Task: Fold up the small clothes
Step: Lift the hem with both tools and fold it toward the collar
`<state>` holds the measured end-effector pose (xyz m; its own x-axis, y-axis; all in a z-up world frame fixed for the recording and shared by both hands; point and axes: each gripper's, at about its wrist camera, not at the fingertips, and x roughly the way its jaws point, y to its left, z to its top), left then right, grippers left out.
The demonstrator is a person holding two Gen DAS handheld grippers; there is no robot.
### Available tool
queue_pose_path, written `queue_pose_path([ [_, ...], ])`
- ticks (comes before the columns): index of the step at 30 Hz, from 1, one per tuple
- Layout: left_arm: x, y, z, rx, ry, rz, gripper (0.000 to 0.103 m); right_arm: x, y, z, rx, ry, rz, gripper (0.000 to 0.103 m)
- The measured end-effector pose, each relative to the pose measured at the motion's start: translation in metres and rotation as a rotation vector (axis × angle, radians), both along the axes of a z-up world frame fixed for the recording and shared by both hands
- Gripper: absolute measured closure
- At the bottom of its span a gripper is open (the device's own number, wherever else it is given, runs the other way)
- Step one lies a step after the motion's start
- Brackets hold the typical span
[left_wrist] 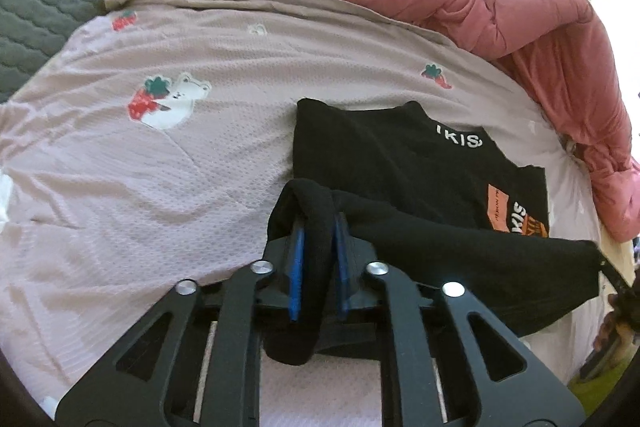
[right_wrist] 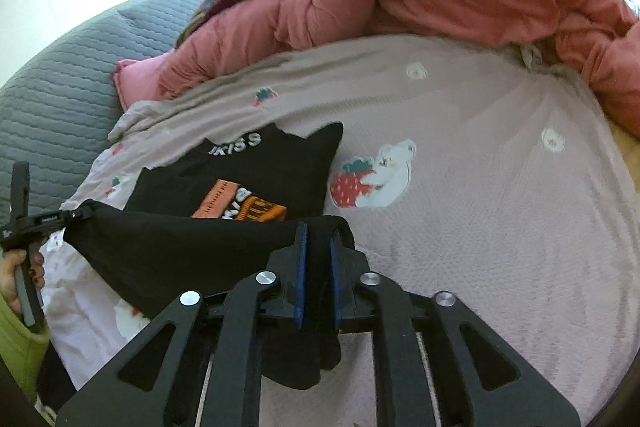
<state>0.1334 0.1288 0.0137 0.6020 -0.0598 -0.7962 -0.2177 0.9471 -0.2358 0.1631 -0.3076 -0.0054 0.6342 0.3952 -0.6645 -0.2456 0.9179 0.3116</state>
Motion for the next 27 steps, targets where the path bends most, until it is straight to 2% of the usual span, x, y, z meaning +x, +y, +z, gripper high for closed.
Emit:
queue_pose_path([
  [1,-0.002,0.002,0.000,-0.027,-0.014,-0.012,0.086,-0.001,0.000,0.000,0.005,0.000,-0.002,0.088],
  [3,-0.009,0.005,0.002,-0.053,-0.032,-0.015,0.084,-0.005,-0.003,0.002,0.002,-0.017,-0.021,0.065],
  [4,-0.012,0.006,0.004,-0.063,-0.039,-0.010,0.081,-0.008,-0.005,0.005,0.002,-0.029,-0.034,0.047],
  [5,-0.015,0.008,0.006,-0.073,-0.047,-0.005,0.077,-0.011,-0.008,0.007,0.009,-0.039,-0.040,0.047],
  [7,-0.026,0.010,0.011,-0.081,-0.075,0.004,0.075,-0.018,-0.015,0.011,0.028,-0.051,-0.045,0.047],
  [11,-0.041,0.008,0.018,-0.046,-0.089,0.010,0.075,-0.041,-0.021,0.013,0.034,-0.060,-0.031,0.046],
  [15,-0.059,0.000,0.014,-0.067,-0.089,-0.014,0.070,-0.065,-0.023,0.006,0.041,-0.036,-0.004,0.046],
  [17,-0.063,-0.004,0.011,-0.075,-0.083,-0.025,0.059,-0.071,-0.020,0.002,0.036,-0.021,0.016,0.046],
  [20,-0.061,-0.011,0.002,-0.060,-0.053,-0.033,0.055,-0.073,-0.012,-0.004,0.036,-0.006,0.045,0.046],
  [24,-0.055,-0.012,-0.008,-0.045,-0.023,-0.009,0.054,-0.065,-0.005,-0.004,0.054,0.002,0.064,0.047],
  [25,-0.053,-0.013,-0.009,-0.035,-0.019,-0.007,0.055,-0.061,-0.001,-0.004,0.054,0.008,0.080,0.054],
  [26,-0.051,-0.013,-0.009,-0.026,-0.014,-0.003,0.066,-0.058,0.002,-0.004,0.049,0.012,0.090,0.074],
  [27,-0.049,-0.014,-0.010,-0.022,-0.005,0.001,0.079,-0.055,0.006,-0.003,0.039,0.018,0.103,0.084],
])
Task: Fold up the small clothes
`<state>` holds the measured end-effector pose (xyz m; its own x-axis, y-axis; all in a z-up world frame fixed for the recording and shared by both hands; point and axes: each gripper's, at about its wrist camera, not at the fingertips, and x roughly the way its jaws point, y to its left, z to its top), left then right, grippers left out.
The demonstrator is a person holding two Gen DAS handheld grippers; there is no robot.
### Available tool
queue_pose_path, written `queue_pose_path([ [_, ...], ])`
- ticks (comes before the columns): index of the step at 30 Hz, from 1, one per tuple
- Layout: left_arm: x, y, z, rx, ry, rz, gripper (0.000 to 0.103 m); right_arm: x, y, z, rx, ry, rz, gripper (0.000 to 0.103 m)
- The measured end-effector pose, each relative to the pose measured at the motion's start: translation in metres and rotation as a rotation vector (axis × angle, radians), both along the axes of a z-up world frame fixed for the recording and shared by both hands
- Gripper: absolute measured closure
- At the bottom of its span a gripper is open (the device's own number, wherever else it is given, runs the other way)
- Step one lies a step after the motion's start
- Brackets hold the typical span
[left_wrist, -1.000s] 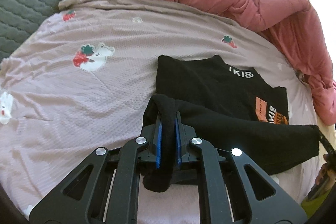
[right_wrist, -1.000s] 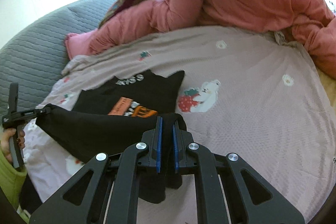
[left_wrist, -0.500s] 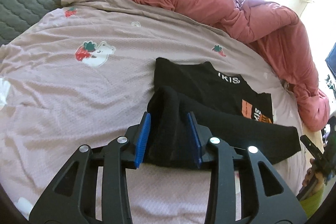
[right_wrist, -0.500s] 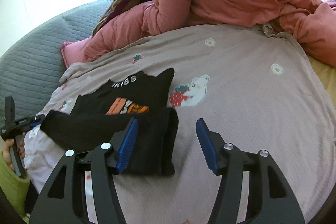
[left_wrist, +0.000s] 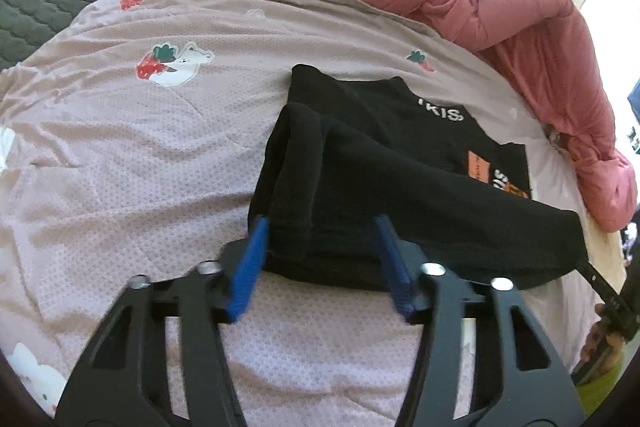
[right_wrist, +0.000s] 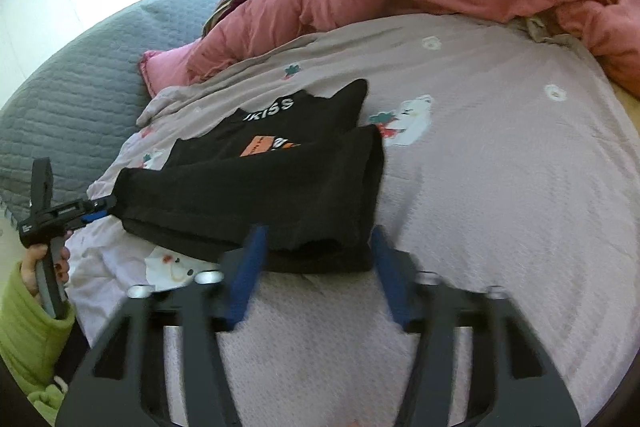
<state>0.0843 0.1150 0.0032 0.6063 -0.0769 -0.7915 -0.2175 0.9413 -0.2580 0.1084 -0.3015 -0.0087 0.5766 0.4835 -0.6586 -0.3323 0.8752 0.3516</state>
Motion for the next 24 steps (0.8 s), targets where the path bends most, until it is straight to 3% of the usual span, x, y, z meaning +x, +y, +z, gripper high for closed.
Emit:
queue_pose_path([
  [1,0.003,0.000,-0.001,-0.008,0.009,0.003,0.098,0.002,0.003,0.001,-0.003,-0.001,0.011,0.096],
  [9,0.027,0.005,0.022,-0.041,-0.023,-0.003,0.100,0.029,0.006,0.040,0.052,-0.092,0.014,0.097],
  [13,0.049,0.012,0.039,-0.022,-0.043,0.008,0.100,0.057,0.003,0.055,0.073,-0.130,-0.015,0.097],
  [17,0.074,0.026,0.048,-0.032,-0.052,0.034,0.101,0.092,0.001,0.055,0.117,-0.106,-0.053,0.097],
  [24,0.112,0.050,0.041,-0.060,-0.033,0.073,0.101,0.143,0.002,0.029,0.139,-0.014,-0.131,0.097],
])
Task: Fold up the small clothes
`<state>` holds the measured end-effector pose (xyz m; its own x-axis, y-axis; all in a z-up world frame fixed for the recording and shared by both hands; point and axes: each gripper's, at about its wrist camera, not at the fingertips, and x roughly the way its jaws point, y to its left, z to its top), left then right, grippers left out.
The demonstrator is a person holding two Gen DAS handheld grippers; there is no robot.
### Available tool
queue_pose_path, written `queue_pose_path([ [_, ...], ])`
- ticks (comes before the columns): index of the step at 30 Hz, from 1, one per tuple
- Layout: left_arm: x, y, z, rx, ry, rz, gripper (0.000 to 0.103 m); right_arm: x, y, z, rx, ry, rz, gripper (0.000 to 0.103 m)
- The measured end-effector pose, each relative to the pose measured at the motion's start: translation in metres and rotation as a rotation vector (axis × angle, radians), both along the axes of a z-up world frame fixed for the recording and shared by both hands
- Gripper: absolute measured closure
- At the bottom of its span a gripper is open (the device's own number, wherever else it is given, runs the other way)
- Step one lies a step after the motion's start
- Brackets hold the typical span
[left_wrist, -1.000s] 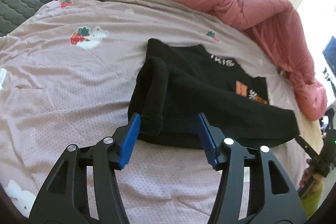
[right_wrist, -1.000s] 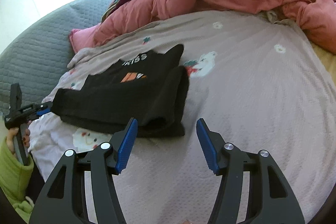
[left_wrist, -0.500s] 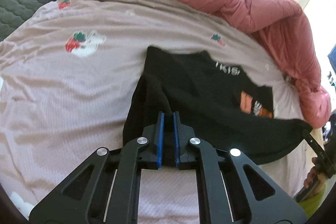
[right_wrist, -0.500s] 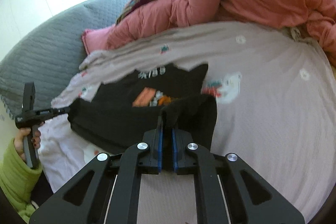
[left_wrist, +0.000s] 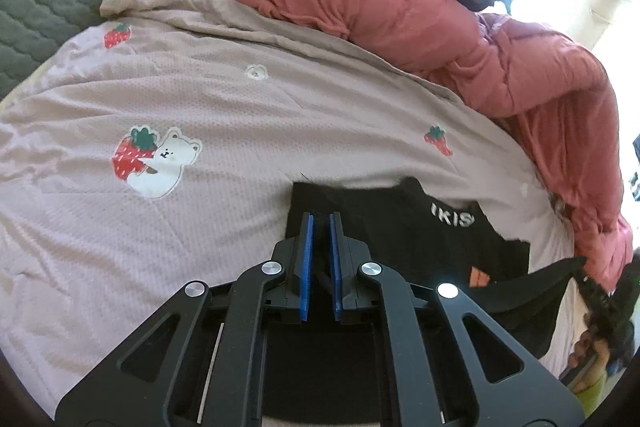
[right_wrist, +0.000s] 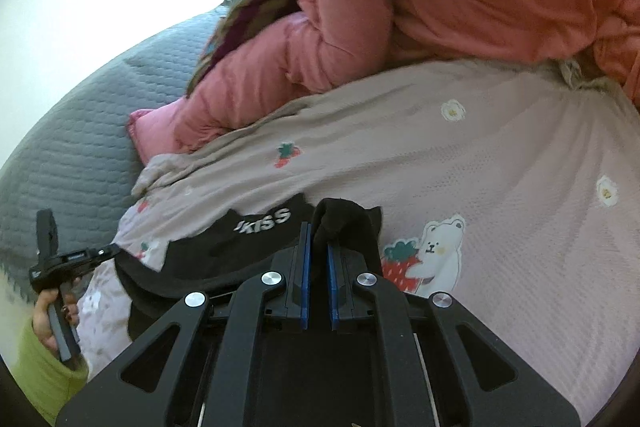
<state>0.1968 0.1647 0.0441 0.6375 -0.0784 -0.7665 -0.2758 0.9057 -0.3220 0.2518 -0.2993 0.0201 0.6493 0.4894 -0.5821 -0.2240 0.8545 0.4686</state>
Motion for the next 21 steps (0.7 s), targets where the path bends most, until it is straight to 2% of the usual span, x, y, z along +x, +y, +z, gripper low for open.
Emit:
queue_pose_path([
  [3,0.012,0.011,-0.012,-0.013,0.016,0.015,0.100,0.016,0.001,-0.017,0.004,0.049,-0.030,0.097],
  [7,0.022,0.023,-0.031,-0.070,0.016,0.032,0.100,0.025,0.010,-0.038,-0.058,0.090,-0.060,0.096],
  [12,0.013,0.041,-0.041,-0.156,-0.044,0.054,0.098,0.024,0.012,-0.048,-0.076,0.096,-0.088,0.089],
  [13,0.008,0.047,-0.040,-0.169,-0.059,0.064,0.097,0.023,0.012,-0.047,-0.077,0.087,-0.091,0.082],
  [14,0.003,0.053,-0.040,-0.179,-0.070,0.075,0.097,0.020,0.011,-0.043,-0.087,0.064,-0.104,0.064],
  [16,-0.004,0.062,-0.040,-0.164,-0.074,0.097,0.098,0.015,0.010,-0.035,-0.133,0.003,-0.150,0.046],
  [19,-0.014,0.069,-0.044,-0.140,-0.063,0.105,0.098,0.012,0.006,-0.025,-0.155,-0.029,-0.182,0.046],
  [21,-0.016,0.062,-0.047,-0.089,-0.047,0.072,0.098,0.010,0.006,-0.019,-0.161,-0.045,-0.190,0.045],
])
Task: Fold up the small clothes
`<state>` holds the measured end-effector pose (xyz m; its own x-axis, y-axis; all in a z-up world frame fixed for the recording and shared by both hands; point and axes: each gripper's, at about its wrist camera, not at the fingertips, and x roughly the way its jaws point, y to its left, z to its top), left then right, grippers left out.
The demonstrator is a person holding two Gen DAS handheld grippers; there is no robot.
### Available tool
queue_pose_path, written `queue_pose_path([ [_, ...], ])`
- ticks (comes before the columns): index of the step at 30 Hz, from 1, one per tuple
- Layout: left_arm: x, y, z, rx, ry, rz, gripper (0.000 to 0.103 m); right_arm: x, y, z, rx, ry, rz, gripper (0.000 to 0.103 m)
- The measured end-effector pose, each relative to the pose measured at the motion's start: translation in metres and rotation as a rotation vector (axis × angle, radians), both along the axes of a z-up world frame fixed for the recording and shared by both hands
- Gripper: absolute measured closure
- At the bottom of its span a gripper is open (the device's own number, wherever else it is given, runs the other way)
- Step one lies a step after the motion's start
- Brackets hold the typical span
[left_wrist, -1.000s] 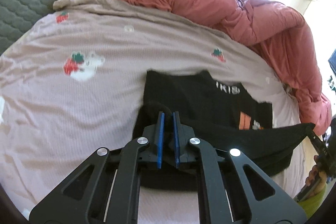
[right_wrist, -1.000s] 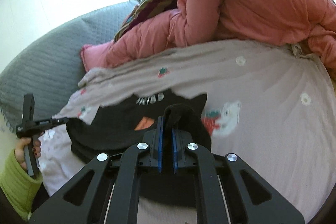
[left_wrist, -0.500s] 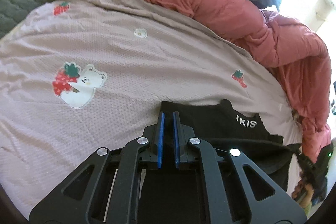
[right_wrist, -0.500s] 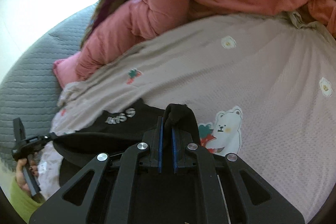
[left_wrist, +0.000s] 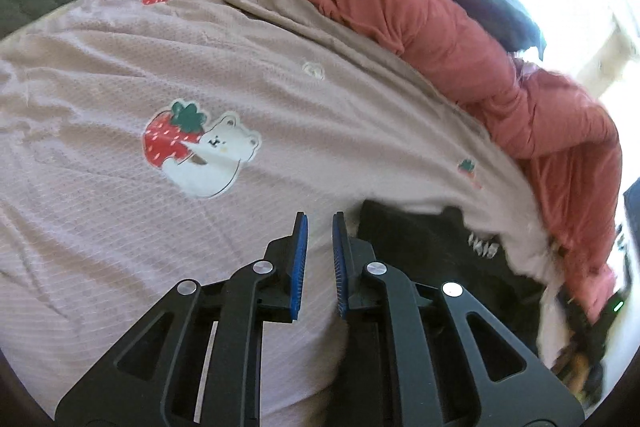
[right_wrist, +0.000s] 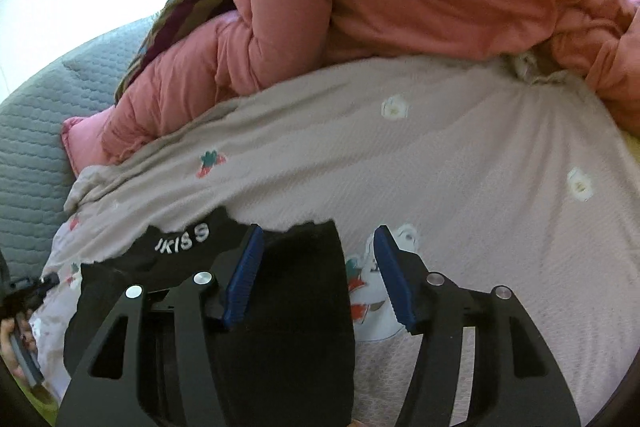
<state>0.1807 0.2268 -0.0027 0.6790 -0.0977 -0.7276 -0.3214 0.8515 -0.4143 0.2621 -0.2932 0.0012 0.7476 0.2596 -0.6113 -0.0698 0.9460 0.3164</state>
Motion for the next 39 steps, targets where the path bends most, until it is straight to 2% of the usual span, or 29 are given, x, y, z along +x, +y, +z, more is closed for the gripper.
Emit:
queue_pose_path([
  [2,0.001,-0.010,-0.004,0.039,0.015,-0.038,0.097,-0.002,0.005,0.008,-0.032,-0.015,-0.008,0.036],
  [3,0.003,-0.017,-0.006,0.050,0.020,-0.063,0.097,-0.003,0.008,0.011,-0.055,-0.029,-0.012,0.035],
  [6,0.012,-0.044,-0.009,0.102,0.029,-0.149,0.095,0.000,0.021,0.007,-0.181,-0.051,0.005,0.029],
  [8,0.017,-0.058,-0.011,0.146,0.035,-0.196,0.082,0.002,0.023,-0.002,-0.250,-0.044,0.018,0.029],
  [9,0.020,-0.064,-0.011,0.173,0.041,-0.217,0.078,0.002,0.021,-0.008,-0.259,-0.047,0.022,0.029],
  [12,0.031,-0.078,-0.014,0.231,0.063,-0.261,0.074,0.000,0.012,-0.014,-0.214,-0.032,0.055,0.027],
  [13,0.036,-0.079,-0.016,0.234,0.075,-0.265,0.072,-0.001,0.011,-0.015,-0.194,-0.020,0.068,0.022],
  [14,0.041,-0.081,-0.019,0.232,0.086,-0.270,0.071,-0.002,0.011,-0.016,-0.182,-0.014,0.088,0.020],
  [18,0.060,-0.080,-0.028,0.220,0.125,-0.259,0.071,-0.002,0.018,-0.019,-0.211,-0.004,0.139,0.020],
  [21,0.068,-0.083,-0.030,0.222,0.131,-0.249,0.071,0.006,0.019,-0.031,-0.186,0.027,0.176,0.020],
  [23,0.069,-0.086,-0.032,0.247,0.140,-0.245,0.074,0.011,0.019,-0.038,-0.189,0.045,0.185,0.027],
  [25,0.066,-0.089,-0.033,0.286,0.135,-0.228,0.084,0.017,0.016,-0.044,-0.165,0.064,0.188,0.035],
  [27,0.062,-0.091,-0.031,0.302,0.117,-0.223,0.093,0.021,0.011,-0.047,-0.112,0.066,0.209,0.050],
  [28,0.059,-0.091,-0.029,0.311,0.104,-0.224,0.097,0.021,0.011,-0.047,-0.095,0.063,0.216,0.067],
  [29,0.057,-0.092,-0.027,0.325,0.093,-0.226,0.099,0.021,0.010,-0.046,-0.088,0.058,0.212,0.078],
  [30,0.055,-0.093,-0.024,0.339,0.082,-0.228,0.100,0.020,0.008,-0.045,-0.083,0.050,0.208,0.080],
  [32,0.049,-0.095,-0.016,0.364,0.055,-0.227,0.100,0.017,0.006,-0.040,-0.066,0.028,0.206,0.092],
  [36,0.041,-0.085,0.010,0.327,-0.034,-0.175,0.100,0.013,0.001,-0.028,-0.024,-0.025,0.192,0.092],
  [39,0.048,-0.077,0.022,0.315,-0.065,-0.140,0.100,0.012,0.000,-0.022,-0.024,-0.061,0.169,0.093],
])
